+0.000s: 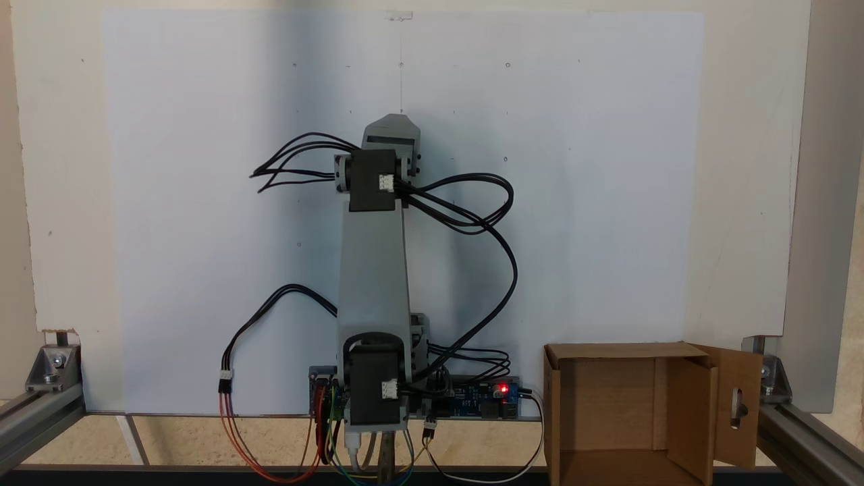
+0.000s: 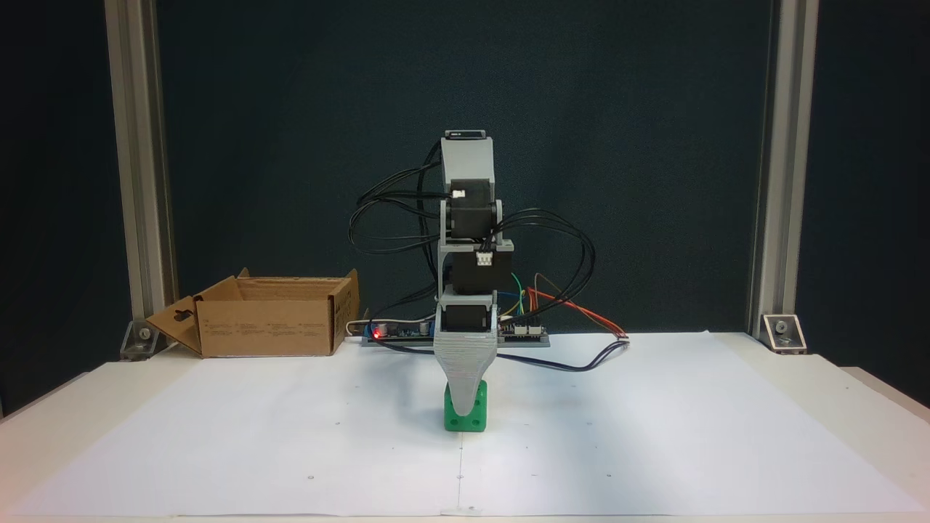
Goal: Grasp a green dice and put it in the bin.
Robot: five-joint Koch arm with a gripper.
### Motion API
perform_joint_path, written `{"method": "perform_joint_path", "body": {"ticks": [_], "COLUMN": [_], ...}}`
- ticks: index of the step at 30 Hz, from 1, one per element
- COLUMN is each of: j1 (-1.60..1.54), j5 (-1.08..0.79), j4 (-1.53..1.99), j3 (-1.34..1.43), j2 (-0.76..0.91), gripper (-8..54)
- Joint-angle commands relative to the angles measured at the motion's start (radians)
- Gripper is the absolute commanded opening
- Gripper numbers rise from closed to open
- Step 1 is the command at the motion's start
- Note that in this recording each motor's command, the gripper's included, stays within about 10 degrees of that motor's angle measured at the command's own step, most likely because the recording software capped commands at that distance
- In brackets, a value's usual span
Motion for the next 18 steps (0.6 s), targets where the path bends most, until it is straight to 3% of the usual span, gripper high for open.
{"method": "perform_joint_path", "body": {"ticks": [1,18], "j1": [-0.009,-0.003], "j5": [0.038,0.038], "j4": [-0.006,-0.037], "j3": [-0.008,-0.006], "j2": [0.008,-0.035], "gripper": [43.3,42.0]}}
